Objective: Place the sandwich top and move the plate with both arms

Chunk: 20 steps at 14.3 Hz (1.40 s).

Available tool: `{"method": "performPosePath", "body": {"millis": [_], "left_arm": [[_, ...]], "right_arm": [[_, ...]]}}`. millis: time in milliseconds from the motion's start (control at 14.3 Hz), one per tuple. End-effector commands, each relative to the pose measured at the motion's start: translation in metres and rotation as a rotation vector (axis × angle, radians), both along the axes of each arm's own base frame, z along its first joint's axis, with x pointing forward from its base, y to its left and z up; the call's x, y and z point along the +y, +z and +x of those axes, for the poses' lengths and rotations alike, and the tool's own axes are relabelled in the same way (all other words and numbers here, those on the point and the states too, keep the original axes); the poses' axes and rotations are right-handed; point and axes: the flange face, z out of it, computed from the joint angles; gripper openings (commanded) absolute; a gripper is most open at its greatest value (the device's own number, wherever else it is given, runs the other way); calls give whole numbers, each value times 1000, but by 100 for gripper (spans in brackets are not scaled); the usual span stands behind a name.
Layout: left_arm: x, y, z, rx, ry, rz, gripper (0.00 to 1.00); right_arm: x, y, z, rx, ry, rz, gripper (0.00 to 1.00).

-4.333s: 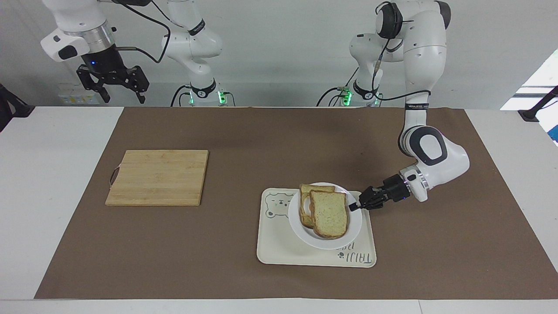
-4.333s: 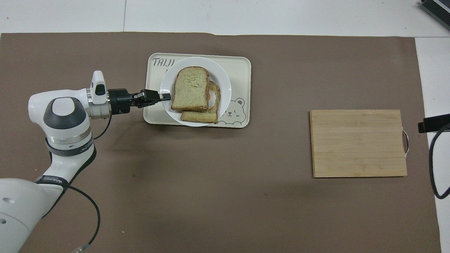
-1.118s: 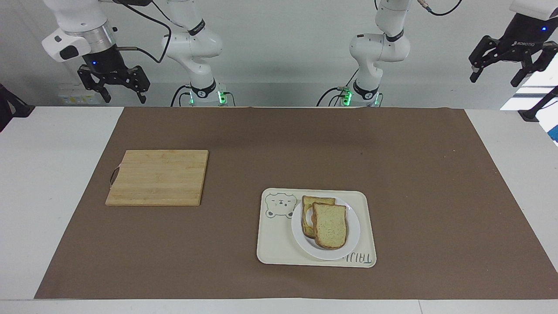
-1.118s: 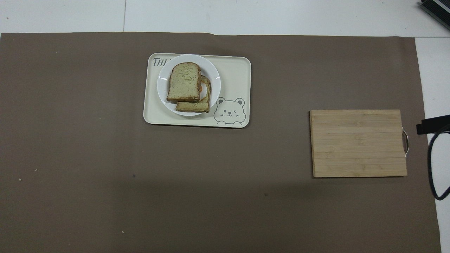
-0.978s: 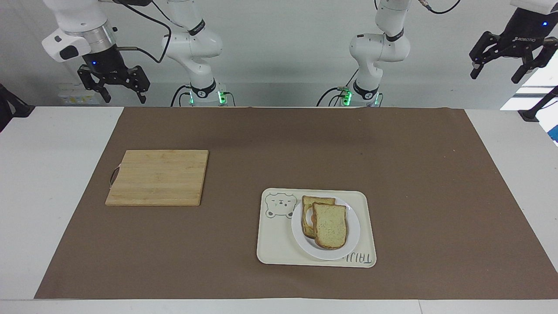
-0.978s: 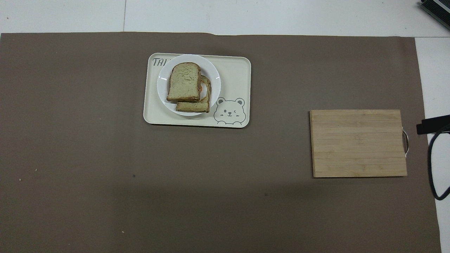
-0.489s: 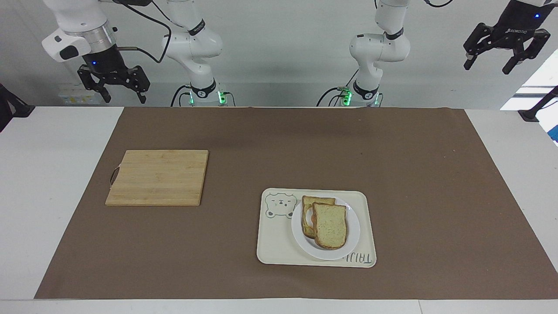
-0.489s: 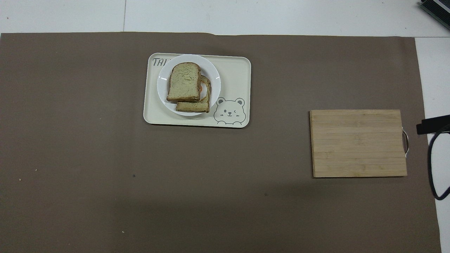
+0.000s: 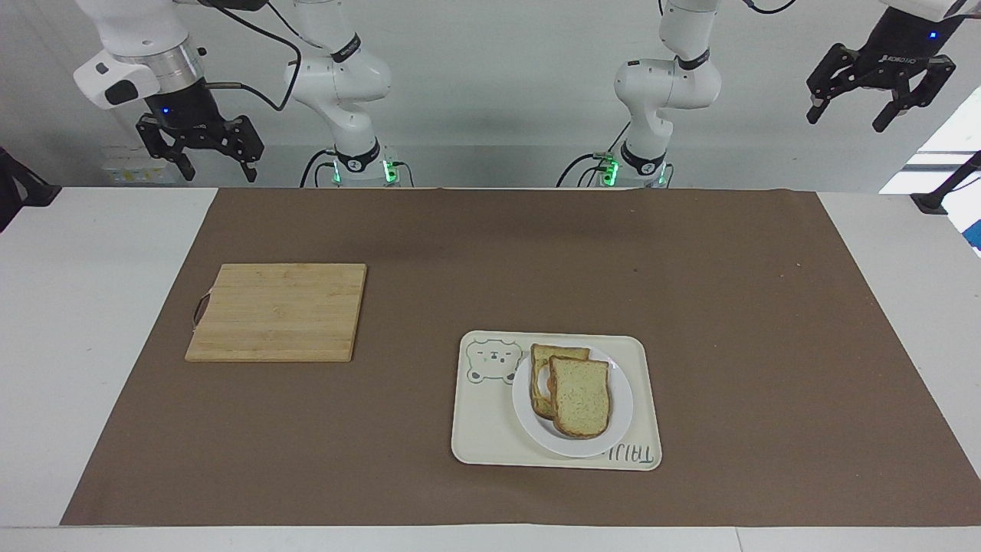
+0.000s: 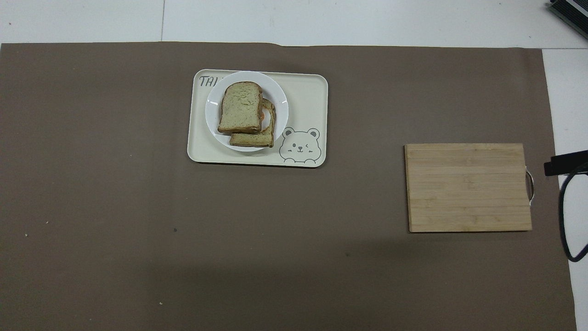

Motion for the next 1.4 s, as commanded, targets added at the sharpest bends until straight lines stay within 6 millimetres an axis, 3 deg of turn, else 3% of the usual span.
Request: {"method": "performPosePath", "body": {"millis": [0, 629, 769, 839, 1048, 1328], "left_arm": [[-5, 1, -3, -3, 20, 14, 100], [4, 5, -7, -18, 44, 10, 100], [16, 5, -8, -13, 72, 4, 100], [-2, 6, -9, -16, 42, 10, 100], [-27, 6, -9, -11, 58, 19, 100], [-32, 4, -10, 1, 50, 22, 100]], "right_arm": [[0, 1, -5, 7, 17, 5, 100], [0, 1, -5, 7, 17, 5, 100], [0, 1, -5, 7, 17, 5, 100], [0, 1, -5, 7, 17, 5, 100], [0, 1, -5, 7, 17, 5, 100], [0, 1, -5, 7, 17, 5, 100]]}}
